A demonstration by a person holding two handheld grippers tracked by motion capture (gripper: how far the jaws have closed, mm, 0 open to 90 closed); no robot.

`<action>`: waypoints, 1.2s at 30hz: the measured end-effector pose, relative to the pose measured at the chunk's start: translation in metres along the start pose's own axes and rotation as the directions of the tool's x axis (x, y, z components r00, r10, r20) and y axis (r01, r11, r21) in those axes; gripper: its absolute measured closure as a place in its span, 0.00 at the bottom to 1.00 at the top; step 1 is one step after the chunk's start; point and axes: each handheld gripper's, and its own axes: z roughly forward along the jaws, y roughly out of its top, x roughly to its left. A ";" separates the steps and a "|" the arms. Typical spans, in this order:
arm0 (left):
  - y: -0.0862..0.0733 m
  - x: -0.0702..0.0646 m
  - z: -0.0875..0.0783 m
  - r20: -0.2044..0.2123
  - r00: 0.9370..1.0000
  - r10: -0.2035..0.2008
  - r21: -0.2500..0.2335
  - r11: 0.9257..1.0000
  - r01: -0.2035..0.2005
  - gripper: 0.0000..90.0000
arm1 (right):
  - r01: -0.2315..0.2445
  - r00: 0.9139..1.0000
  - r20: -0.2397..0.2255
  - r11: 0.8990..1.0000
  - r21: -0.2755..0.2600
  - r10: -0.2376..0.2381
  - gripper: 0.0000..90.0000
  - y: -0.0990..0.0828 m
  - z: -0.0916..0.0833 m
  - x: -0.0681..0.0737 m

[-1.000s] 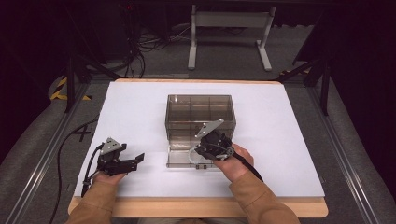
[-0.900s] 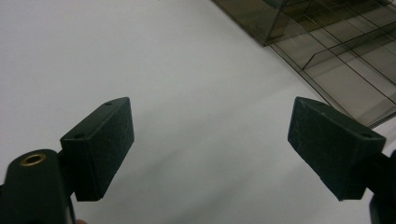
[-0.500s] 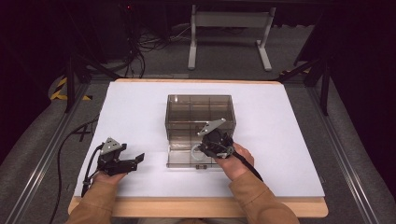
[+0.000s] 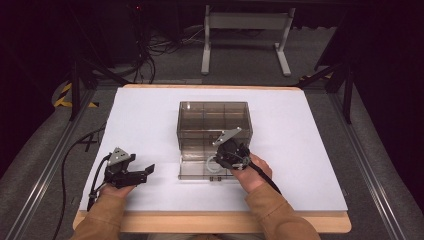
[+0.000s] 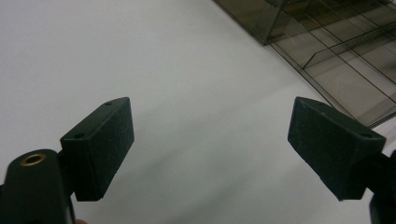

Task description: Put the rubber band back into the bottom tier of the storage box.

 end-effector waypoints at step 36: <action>0.000 0.000 0.000 0.001 1.000 0.001 -0.003 1.000 -0.001 0.17 | -0.015 0.999 -0.041 0.999 0.050 0.017 0.85 -0.007 0.012 -0.005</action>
